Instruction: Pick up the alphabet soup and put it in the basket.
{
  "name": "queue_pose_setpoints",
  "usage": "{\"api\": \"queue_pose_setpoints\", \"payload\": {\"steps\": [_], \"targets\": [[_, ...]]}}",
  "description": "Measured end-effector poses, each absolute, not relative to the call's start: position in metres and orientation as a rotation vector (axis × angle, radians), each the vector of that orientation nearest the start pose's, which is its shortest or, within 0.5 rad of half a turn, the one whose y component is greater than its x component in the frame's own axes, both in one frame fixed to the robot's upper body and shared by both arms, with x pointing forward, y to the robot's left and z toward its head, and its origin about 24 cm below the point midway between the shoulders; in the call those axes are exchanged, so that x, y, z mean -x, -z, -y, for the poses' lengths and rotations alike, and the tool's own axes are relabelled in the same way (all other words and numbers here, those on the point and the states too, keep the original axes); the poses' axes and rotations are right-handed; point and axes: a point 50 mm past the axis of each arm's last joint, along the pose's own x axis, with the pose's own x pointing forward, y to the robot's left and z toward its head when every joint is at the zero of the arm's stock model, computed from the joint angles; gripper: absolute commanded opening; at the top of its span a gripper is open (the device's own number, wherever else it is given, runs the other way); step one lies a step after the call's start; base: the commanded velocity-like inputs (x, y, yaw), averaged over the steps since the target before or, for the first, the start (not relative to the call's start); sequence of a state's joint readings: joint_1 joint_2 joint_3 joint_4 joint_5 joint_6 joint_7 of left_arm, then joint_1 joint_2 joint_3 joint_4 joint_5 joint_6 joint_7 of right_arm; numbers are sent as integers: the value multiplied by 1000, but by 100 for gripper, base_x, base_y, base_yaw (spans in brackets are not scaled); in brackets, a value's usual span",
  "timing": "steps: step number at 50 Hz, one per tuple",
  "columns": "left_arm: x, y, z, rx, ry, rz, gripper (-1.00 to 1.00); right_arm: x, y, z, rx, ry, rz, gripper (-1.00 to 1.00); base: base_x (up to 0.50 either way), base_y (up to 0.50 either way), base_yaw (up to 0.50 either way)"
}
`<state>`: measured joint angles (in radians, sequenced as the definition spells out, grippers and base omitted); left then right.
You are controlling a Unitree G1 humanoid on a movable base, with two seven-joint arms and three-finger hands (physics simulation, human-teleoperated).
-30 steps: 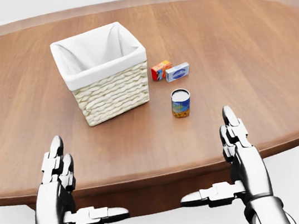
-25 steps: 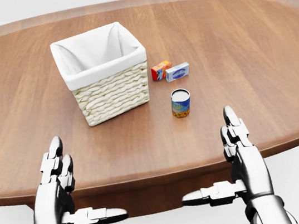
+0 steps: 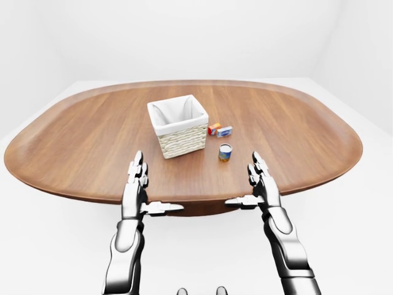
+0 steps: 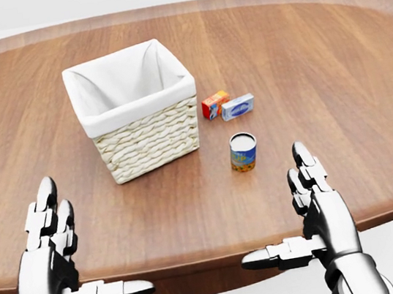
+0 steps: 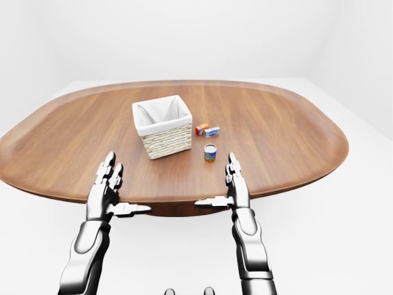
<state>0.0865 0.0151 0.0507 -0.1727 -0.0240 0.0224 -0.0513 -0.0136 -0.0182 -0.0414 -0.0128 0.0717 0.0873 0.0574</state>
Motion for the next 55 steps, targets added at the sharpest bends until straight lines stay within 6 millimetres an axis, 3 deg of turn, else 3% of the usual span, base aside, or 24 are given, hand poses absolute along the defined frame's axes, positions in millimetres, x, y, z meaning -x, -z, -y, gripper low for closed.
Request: {"api": "queue_pose_setpoints", "payload": {"steps": [9, 21, 30, 55], "targets": [[-221, -80, -176, -6, -76, 161, 100, -256, -41, 158, -60, -31, -53, 100, 33, 0, 0], [-179, -117, -186, -10, -187, 342, 100, -254, -42, 158, -61, -38, -47, 100, 34, 0, 0], [-157, -134, -189, -9, -220, 417, 100, -253, -42, 157, -59, -43, -46, 100, 34, 0, 0], [-145, -142, -188, -14, -225, 439, 100, -250, -44, 156, -62, -47, -35, 100, 34, 0, 0]]}}
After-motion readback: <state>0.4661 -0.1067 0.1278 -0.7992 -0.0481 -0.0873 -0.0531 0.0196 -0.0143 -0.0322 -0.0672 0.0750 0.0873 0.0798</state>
